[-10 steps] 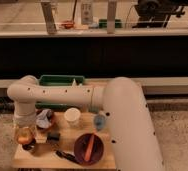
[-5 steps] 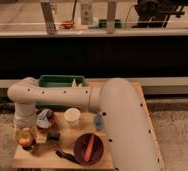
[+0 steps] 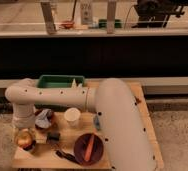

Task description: Place apple in metal cup

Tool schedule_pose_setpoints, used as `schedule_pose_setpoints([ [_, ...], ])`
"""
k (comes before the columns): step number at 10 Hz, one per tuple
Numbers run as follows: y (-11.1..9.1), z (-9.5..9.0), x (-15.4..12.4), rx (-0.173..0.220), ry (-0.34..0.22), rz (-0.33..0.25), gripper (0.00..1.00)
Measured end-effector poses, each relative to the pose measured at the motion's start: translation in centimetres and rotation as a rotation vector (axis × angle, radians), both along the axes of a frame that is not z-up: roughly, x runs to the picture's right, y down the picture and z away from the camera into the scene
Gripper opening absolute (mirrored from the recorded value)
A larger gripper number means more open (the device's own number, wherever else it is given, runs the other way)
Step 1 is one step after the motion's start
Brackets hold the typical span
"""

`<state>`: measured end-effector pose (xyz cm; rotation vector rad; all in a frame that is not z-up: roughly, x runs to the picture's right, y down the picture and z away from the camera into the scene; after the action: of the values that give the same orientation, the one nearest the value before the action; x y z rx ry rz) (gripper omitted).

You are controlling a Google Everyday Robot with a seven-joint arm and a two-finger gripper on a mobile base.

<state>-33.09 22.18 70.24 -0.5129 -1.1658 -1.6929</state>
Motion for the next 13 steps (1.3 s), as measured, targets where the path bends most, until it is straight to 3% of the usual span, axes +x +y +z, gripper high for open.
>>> schedule_pose_setpoints([
  [2, -0.02, -0.02, -0.05, 0.003, 0.002, -0.004, 0.77],
  [3, -0.06, -0.08, -0.04, 0.006, 0.001, -0.007, 0.80],
  [13, -0.38, -0.41, -0.54, -0.012, -0.050, -0.016, 0.80],
])
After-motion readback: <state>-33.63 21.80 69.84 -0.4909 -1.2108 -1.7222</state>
